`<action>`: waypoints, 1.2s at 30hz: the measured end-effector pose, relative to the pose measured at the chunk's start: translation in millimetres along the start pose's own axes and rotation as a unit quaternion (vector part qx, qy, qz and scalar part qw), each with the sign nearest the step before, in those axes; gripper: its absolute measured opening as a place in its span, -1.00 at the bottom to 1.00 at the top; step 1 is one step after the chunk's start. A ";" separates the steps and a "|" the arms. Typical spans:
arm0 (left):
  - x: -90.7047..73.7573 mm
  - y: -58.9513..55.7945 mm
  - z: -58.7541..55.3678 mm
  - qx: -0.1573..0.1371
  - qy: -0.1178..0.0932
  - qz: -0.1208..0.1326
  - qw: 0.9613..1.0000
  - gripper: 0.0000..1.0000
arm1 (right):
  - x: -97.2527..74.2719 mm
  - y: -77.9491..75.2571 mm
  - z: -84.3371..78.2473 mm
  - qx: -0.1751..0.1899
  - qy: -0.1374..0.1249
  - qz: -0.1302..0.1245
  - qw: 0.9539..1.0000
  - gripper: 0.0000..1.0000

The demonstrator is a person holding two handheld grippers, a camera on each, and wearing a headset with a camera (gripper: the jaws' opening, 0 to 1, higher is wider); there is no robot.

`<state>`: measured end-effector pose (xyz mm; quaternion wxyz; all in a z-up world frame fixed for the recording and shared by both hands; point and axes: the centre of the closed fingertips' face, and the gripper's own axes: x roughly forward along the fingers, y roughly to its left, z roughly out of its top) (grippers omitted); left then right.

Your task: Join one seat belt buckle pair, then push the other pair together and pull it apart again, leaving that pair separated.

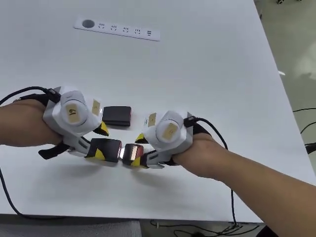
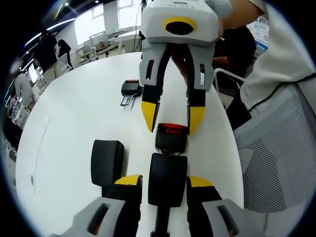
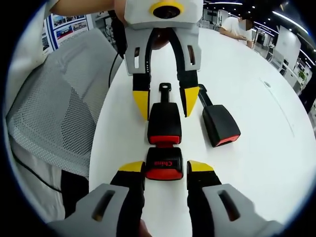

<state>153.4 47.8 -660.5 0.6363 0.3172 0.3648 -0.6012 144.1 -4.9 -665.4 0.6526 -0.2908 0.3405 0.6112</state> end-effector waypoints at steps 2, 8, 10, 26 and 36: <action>-2.7 3.7 2.8 0.000 -0.002 0.004 1.000 -0.27 | -6.6 -3.9 2.8 0.000 -0.004 -0.006 1.000 -0.36; -9.1 21.8 11.2 -0.001 -0.012 0.017 1.000 -0.27 | -28.9 -20.1 6.0 0.000 -0.011 -0.023 1.000 -0.34; -9.9 27.4 12.8 0.002 -0.014 0.020 1.000 -0.26 | -30.5 -27.9 -0.6 0.000 -0.010 -0.028 1.000 -0.34; -0.8 76.8 16.8 0.037 0.002 0.037 0.999 -0.14 | -60.7 -81.9 -58.7 0.016 0.026 -0.067 0.997 -0.31; 6.5 89.4 2.9 0.029 0.015 0.025 0.999 -0.17 | -66.7 -97.1 -81.0 0.032 0.043 -0.070 0.996 -0.24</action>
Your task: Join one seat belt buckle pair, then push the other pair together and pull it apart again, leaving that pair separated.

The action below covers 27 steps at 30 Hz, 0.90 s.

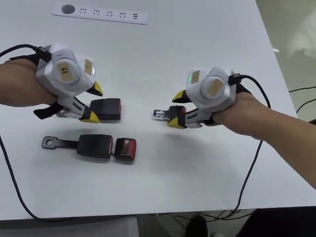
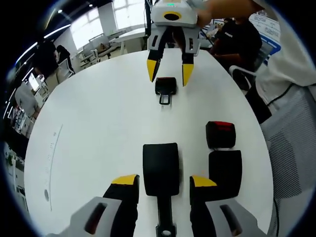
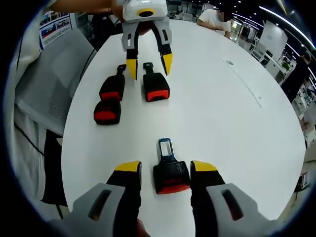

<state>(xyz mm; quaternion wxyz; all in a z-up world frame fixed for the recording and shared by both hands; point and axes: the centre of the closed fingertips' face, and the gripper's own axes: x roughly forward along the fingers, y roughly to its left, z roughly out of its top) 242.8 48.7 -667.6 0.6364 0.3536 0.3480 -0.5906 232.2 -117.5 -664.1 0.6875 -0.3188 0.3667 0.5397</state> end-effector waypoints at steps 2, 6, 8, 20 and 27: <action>1.7 4.4 -3.4 -0.002 0.002 0.001 1.000 -0.16 | 2.5 -1.3 -5.6 0.001 0.005 0.000 1.000 -0.24; 7.2 5.4 -6.7 -0.003 0.006 -0.004 1.000 -0.18 | 3.6 -5.4 -17.0 -0.002 0.016 0.002 1.000 -0.25; 10.0 3.0 -8.6 0.006 0.015 -0.008 1.000 -0.20 | 5.8 -7.2 -23.6 -0.004 0.022 0.006 1.000 -0.26; 18.1 1.7 -12.6 0.018 0.020 -0.017 0.999 -0.32 | 13.0 -6.9 -31.7 -0.008 0.029 0.025 0.999 -0.32; 18.9 0.4 -11.4 0.021 0.023 -0.020 0.999 -0.33 | 14.5 -6.9 -29.5 -0.012 0.024 0.031 0.999 -0.33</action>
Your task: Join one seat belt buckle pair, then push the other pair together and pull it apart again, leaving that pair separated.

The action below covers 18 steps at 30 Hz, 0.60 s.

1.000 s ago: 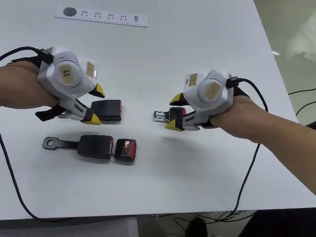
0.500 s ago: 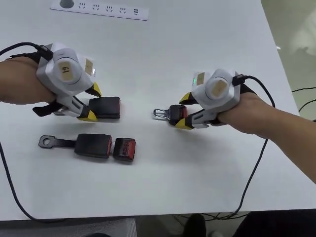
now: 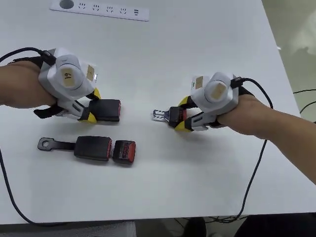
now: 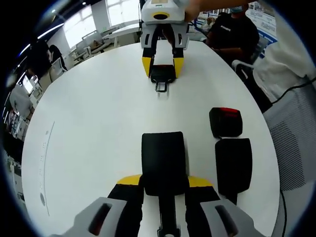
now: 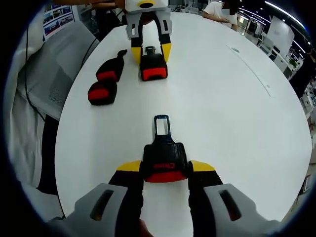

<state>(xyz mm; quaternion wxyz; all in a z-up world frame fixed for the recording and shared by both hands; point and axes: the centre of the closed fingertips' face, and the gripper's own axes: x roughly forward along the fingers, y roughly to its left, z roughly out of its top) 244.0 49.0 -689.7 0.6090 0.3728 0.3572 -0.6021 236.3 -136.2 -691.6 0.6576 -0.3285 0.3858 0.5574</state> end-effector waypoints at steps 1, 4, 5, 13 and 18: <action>0.4 0.5 -0.5 0.001 0.000 -0.001 1.000 -0.33 | 0.1 -0.1 0.1 0.000 0.000 0.000 1.000 -0.33; 1.2 1.1 -1.1 0.006 0.001 -0.002 1.000 -0.33 | 0.3 -0.4 -0.1 -0.001 0.000 0.000 1.000 -0.33; 1.2 0.5 0.0 0.008 0.001 -0.003 1.000 -0.33 | 0.3 -0.3 0.1 -0.001 0.000 0.000 1.000 -0.33; 0.4 0.4 0.8 0.009 0.005 -0.003 1.000 -0.34 | 5.8 0.6 8.1 -0.006 -0.001 0.003 1.000 -0.34; 0.6 0.5 0.3 0.010 0.006 -0.003 1.000 -0.35 | 12.2 4.2 20.8 -0.007 -0.009 0.007 1.000 -0.34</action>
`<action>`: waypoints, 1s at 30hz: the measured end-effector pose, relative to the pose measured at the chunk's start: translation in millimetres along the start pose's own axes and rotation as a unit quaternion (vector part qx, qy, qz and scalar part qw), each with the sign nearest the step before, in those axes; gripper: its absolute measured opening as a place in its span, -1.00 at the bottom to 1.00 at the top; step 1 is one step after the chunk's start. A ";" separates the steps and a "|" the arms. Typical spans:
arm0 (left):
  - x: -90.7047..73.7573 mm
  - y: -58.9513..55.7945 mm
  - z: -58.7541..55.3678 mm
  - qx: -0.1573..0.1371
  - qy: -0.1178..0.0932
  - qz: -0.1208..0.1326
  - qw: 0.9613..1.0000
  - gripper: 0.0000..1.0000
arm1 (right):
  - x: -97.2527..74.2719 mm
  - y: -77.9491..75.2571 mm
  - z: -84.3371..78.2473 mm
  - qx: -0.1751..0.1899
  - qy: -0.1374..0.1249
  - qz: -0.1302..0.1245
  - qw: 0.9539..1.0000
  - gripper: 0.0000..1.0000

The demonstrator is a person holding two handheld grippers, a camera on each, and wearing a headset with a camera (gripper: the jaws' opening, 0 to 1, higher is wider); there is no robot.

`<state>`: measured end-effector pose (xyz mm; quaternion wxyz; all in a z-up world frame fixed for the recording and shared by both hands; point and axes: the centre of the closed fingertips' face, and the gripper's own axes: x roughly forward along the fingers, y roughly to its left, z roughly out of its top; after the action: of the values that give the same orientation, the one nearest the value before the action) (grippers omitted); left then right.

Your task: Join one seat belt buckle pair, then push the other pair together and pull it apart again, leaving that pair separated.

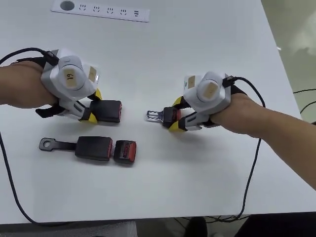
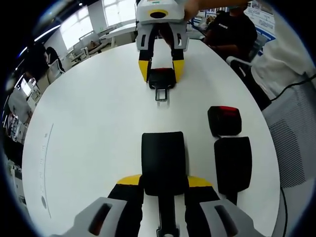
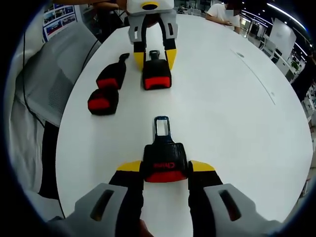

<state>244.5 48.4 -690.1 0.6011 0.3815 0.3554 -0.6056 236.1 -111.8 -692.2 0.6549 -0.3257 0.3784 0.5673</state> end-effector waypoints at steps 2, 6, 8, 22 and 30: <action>-0.1 -0.1 -0.1 0.001 -0.001 0.000 1.000 -0.35 | 3.2 0.8 6.0 0.000 -0.003 0.000 1.000 -0.34; -0.2 1.1 -1.1 -0.002 -0.006 0.000 1.000 -0.35 | 11.6 3.2 21.2 0.002 -0.009 0.000 1.000 -0.34; 0.2 1.4 -2.2 -0.002 -0.006 0.000 1.000 -0.35 | 16.4 1.4 28.5 0.002 -0.014 0.001 1.000 -0.34; 0.5 -0.9 -1.5 -0.008 -0.004 0.004 1.000 -0.35 | 32.1 8.7 56.8 -0.001 -0.024 0.004 1.000 -0.34; 1.2 -1.8 -1.7 -0.009 -0.003 0.004 1.000 -0.36 | 35.8 7.8 61.4 -0.010 -0.026 0.003 1.000 -0.35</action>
<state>242.8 49.5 -692.0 0.6078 0.3755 0.3575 -0.6015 238.6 -40.3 -692.4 0.6593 -0.3162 0.3562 0.5818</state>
